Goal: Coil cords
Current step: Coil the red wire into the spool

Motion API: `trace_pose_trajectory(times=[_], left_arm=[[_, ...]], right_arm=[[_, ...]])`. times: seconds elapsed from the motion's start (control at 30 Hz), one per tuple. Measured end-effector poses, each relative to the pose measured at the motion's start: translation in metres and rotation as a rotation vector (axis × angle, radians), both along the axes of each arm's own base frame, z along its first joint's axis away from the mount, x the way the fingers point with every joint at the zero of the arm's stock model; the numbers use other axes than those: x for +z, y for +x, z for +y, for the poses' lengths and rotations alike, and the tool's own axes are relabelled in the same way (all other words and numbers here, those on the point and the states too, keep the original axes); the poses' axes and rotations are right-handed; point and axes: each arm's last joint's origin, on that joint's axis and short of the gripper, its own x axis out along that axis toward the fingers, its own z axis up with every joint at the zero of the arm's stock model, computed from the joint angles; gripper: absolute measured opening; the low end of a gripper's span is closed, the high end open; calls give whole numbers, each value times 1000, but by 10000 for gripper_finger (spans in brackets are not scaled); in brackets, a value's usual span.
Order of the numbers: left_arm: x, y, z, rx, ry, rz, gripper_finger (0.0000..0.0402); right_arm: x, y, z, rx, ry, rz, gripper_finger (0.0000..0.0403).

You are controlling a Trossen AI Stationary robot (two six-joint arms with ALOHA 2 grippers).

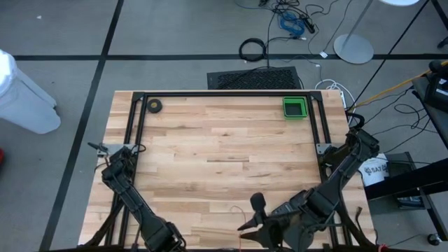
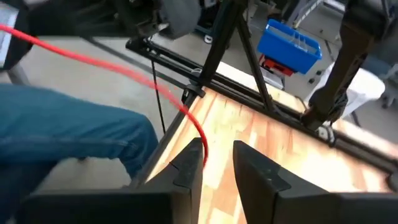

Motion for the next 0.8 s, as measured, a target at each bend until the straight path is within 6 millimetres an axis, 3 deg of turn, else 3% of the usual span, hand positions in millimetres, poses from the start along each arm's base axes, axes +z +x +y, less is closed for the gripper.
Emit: trace_pose_trajectory(times=[0.27,0.47,0.6,0.8], left_arm=[[1,-1,-1,-24,-10,1,2],[-1,-5,-5,-19,3,12,2],[-1,-12,-8,45,37,-3,2],[10,-22,-7,136,54,-38,2]], right_arm=[[-1,-9,7,70,-151,-25,127],[-2,-27,15,13,-259,-32,166],[-2,-36,24,47,-215,-27,177],[-3,-34,31,255,-60,36,180]])
